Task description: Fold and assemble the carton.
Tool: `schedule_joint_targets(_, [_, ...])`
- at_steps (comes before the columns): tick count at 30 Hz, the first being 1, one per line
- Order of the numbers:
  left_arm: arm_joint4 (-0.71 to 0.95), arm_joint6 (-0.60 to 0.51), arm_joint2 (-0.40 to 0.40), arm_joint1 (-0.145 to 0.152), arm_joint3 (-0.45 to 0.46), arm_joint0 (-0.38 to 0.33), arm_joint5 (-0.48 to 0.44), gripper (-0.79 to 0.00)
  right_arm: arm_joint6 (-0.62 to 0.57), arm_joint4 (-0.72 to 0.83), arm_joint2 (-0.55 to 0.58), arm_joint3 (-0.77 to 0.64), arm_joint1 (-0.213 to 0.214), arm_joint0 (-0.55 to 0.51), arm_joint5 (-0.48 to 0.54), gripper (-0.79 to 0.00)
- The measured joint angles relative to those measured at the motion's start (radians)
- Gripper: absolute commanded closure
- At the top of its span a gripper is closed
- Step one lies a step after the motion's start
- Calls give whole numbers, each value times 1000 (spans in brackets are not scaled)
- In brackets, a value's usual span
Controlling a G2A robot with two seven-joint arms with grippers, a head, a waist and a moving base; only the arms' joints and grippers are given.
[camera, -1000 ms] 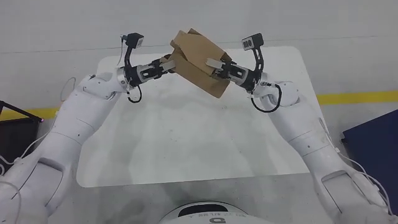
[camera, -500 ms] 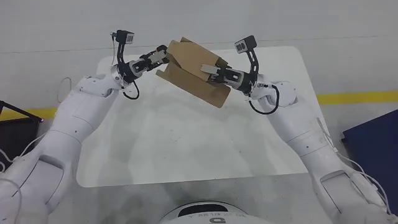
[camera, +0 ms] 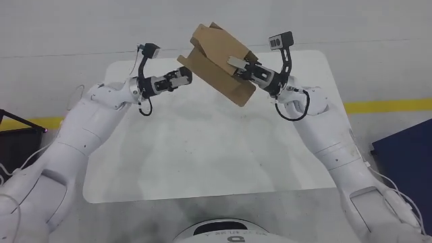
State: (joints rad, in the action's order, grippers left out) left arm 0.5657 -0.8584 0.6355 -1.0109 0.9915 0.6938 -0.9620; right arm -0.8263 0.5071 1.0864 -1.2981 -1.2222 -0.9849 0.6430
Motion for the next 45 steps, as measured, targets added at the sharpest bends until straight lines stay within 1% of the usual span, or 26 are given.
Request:
schedule_joint_targets(2, [-3,-2,-19,-3,23,2,2,-785,0,0,0,0,0,0,0,0])
schedule_joint_targets(5, [41,-1,-35,-17,7,2,4,-785,-2,-1,-5,-12,0,-5,-15,0])
schedule_joint_targets(8, [41,27,-52,-47,-29,-17,14,-785,-40,44,-12,-35,-2,-14,-50,0])
schedule_joint_targets(14, [-6,124,-80,-107,-79,-48,13,-785,-126,153,-10,-27,-3,-24,-61,0])
schedule_joint_targets(18, [-41,178,-88,-140,-116,-63,6,-785,-177,197,2,-12,-2,-26,-83,0])
schedule_joint_targets(25, [-57,229,-81,-182,-178,-93,-15,-785,-249,223,22,11,4,-23,-152,0])
schedule_joint_targets(30, [-65,237,-78,-207,-209,-104,-29,-785,-300,230,30,31,8,-19,-209,0])
schedule_joint_targets(32, [-68,237,-77,-216,-218,-106,-33,-785,-310,229,34,36,9,-16,-218,0])
schedule_joint_targets(36, [-71,225,-79,-234,-243,-109,-38,-785,-299,232,57,42,9,-8,-187,0])
schedule_joint_targets(42, [-61,183,-80,-257,-278,-110,-47,-785,-240,222,89,42,9,-5,-120,0])
schedule_joint_targets(45, [-52,159,-83,-269,-284,-112,-42,-785,-228,220,90,41,7,-5,-116,0])
